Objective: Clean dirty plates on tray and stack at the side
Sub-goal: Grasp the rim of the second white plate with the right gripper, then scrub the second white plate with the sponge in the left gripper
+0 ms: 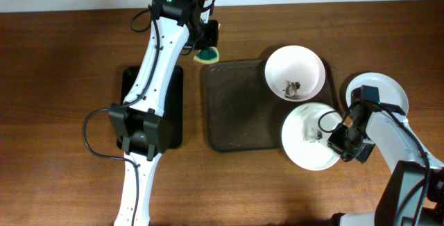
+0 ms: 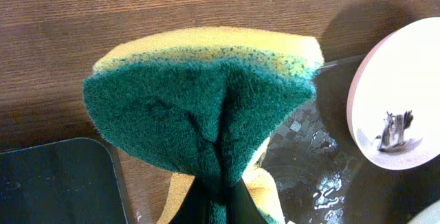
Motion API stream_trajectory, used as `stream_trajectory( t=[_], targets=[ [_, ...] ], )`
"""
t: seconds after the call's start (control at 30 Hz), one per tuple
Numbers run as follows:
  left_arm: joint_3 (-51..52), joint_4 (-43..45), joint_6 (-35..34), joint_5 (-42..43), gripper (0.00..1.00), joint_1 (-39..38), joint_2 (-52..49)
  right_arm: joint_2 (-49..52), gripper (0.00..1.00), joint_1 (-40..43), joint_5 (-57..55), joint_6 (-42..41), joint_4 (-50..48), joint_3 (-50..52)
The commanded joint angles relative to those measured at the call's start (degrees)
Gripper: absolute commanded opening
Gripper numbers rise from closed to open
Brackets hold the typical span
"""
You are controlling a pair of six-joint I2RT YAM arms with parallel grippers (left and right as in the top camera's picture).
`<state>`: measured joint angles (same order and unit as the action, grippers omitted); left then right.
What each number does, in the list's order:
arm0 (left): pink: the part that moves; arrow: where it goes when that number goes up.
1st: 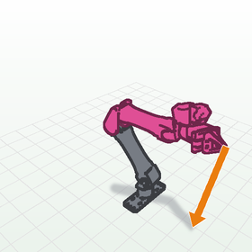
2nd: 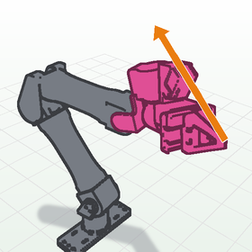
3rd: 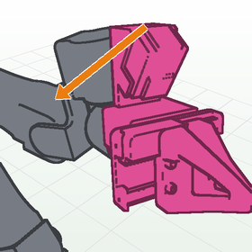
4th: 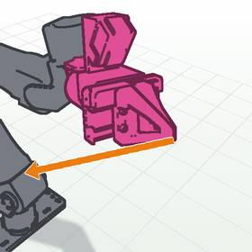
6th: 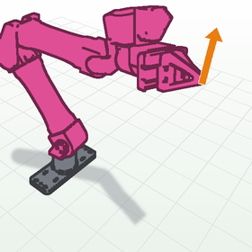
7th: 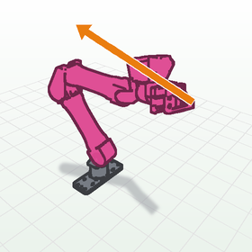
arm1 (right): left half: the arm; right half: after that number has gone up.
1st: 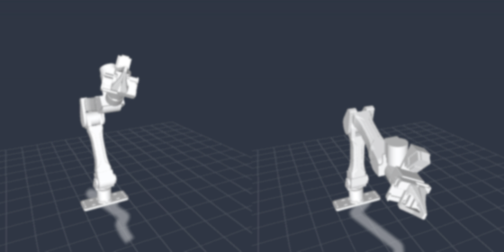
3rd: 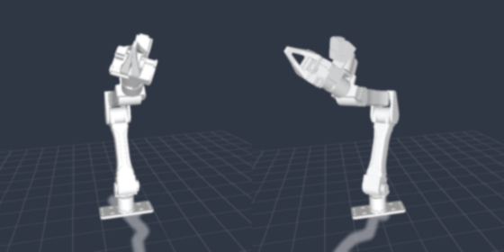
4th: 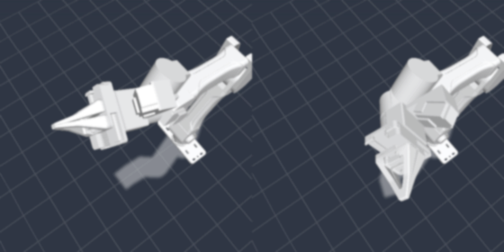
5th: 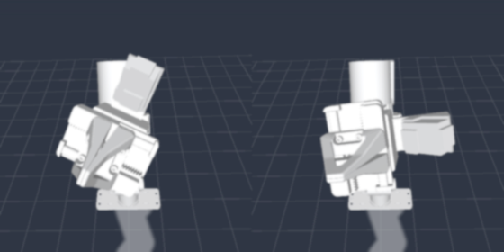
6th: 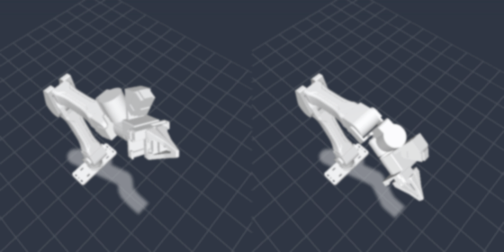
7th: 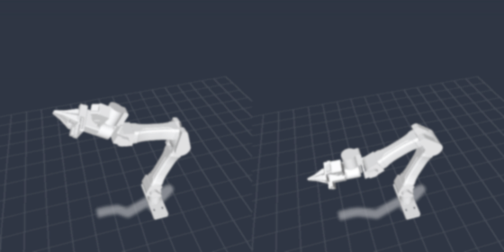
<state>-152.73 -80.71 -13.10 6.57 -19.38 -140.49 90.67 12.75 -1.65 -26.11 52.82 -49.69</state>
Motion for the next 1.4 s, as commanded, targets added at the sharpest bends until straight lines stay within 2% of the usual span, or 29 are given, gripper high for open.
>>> stream_trajectory(
  t=[0.0, 0.1, 0.17, 0.2, 0.33, 0.4, 0.47, 0.57, 0.6, 0.67, 0.73, 0.83, 0.9, 1.0, 1.17, 1.3, 1.37],
  targets=[
    [0.3, 0.3, -0.1, -0.4, 0.00, 0.3, 0.5, 0.4, 0.04, -0.8, 2.8, 3.6, 0.0, -0.5],
    [0.3, 0.3, -0.1, -0.4, 0.00, 0.3, 0.5, -0.1, 0.04, -11.1, 3.0, 4.9, 4.2, -10.2],
    [0.3, 0.3, -0.1, -0.4, 0.00, 0.3, 0.5, 0.7, 0.04, -22.3, 1.6, 4.9, 2.3, -18.6],
    [0.3, 0.3, -0.1, -0.4, 0.00, 0.3, 0.5, 2.9, 0.04, -27.9, -2.1, 4.9, -1.8, -21.8],
    [0.3, 0.0, 1.4, -0.5, 0.00, 0.3, 0.5, 11.4, 0.04, -31.9, -0.5, 9.4, -6.7, -24.7],
    [0.3, 0.0, 1.4, -0.4, 0.00, 0.3, 0.5, 15.0, 0.04, -32.6, 0.0, 9.9, -5.1, -24.7],
    [0.3, 0.1, 1.4, -0.4, 0.00, 0.3, 0.5, 18.6, 0.06, -32.7, 5.0, 13.7, -3.3, -24.5],
    [0.3, 0.1, 1.4, -0.4, 0.00, 0.3, 0.5, 19.3, 0.51, -32.2, 9.5, 11.5, -2.0, -24.5],
    [0.3, -0.2, 1.4, -0.4, 0.00, 0.3, 0.5, 19.3, 0.51, -31.7, 10.5, 6.5, -0.2, -24.5],
    [0.3, -3.3, 1.4, -0.4, 0.00, 0.3, 0.5, 19.3, 0.48, -31.3, 11.2, -1.5, 2.2, -24.2],
    [0.9, -5.2, 1.4, -0.4, 0.00, 0.2, 0.5, 19.3, 0.44, -31.4, 9.9, -4.9, -1.4, -21.4],
    [0.9, -5.9, 1.4, -0.4, 0.00, 0.2, 0.5, 19.4, 0.33, -29.6, 5.7, -4.8, -5.4, -20.3],
    [0.9, -6.5, 1.4, -0.4, 0.00, 0.2, 0.5, 19.4, 0.24, -27.5, 6.8, -4.2, -8.6, -18.7],
    [0.9, -7.9, 2.5, 0.0, 0.00, -0.1, 0.5, 19.4, 0.04, -25.0, 11.8, -0.7, -12.1, -17.5],
    [4.5, -8.2, 13.5, 9.8, 0.00, -3.4, 0.5, 19.4, 0.04, -25.0, 14.2, 0.4, -14.3, -17.5],
    [20.1, -1.6, 15.4, 11.9, 0.00, -5.7, 0.5, 19.4, 0.04, -25.0, 15.2, 1.5, -14.3, -17.5],
    [29.4, 6.3, 15.3, 15.1, 0.00, -7.1, 0.5, 19.4, 0.04, -24.7, 15.4, 1.5, -14.3, -17.5]
  ],
)
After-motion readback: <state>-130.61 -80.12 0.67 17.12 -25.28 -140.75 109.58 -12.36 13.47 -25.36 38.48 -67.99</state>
